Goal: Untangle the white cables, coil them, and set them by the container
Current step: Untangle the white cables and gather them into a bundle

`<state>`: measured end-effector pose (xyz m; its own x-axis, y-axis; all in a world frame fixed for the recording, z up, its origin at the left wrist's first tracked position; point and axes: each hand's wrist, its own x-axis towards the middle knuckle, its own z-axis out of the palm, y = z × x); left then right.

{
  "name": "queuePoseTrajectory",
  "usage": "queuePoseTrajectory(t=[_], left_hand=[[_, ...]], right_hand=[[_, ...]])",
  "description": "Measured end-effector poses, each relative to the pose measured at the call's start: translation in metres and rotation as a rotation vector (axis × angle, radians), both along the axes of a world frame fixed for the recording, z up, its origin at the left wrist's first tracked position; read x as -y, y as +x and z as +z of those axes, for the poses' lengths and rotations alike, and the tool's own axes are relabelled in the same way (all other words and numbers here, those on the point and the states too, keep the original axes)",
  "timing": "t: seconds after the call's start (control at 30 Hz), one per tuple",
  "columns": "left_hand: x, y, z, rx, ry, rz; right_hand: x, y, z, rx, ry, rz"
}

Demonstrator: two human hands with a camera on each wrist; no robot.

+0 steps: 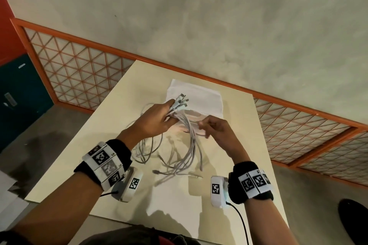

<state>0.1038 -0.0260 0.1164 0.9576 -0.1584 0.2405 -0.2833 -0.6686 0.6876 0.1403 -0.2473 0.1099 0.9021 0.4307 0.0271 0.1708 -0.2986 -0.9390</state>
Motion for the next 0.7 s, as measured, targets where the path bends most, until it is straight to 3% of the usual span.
queuePoseTrajectory(t=[0.27, 0.47, 0.7], left_hand=[[-0.006, -0.001, -0.007, -0.082, 0.079, -0.057], [-0.02, 0.002, -0.005, -0.044, 0.047, 0.036], [-0.022, 0.003, 0.005, 0.052, 0.057, 0.087]], right_hand=[[0.026, 0.006, 0.001, 0.063, -0.176, -0.117], [0.045, 0.006, -0.011, -0.021, -0.087, -0.055], [0.056, 0.012, -0.041, 0.154, -0.402, -0.122]])
